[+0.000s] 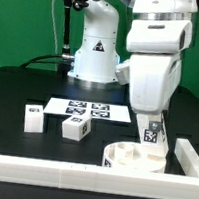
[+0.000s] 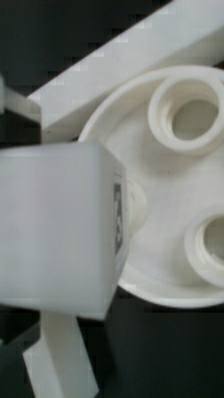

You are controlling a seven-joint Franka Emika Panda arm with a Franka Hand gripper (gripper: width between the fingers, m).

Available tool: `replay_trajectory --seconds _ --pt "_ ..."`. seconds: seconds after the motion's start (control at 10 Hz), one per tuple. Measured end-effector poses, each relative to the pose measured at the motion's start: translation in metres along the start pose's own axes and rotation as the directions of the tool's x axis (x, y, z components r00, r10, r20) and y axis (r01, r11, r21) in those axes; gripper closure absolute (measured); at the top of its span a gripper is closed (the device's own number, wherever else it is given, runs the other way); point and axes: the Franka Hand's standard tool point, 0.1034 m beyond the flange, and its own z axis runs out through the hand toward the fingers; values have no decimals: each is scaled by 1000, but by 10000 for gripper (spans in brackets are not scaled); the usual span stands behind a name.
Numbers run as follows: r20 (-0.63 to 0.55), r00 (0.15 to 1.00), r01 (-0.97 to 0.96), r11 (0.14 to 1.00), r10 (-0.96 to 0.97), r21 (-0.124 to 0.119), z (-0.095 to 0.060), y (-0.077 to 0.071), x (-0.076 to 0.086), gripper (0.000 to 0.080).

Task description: Assemble stool

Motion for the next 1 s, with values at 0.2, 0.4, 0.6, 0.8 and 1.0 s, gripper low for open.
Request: replay_trajectory --seconds 0.2,0.4,0.6,0.8,1.0 --pt "-5 979 -202 979 202 -4 1 -2 3 461" --pt "-10 931 -364 931 364 -5 2 -3 6 460" --pt "-17 873 -488 873 488 -6 3 -5 10 459" --pt "-27 778 -627 779 627 5 3 -8 15 459" --pt "-34 667 -744 667 745 22 4 -8 18 459"
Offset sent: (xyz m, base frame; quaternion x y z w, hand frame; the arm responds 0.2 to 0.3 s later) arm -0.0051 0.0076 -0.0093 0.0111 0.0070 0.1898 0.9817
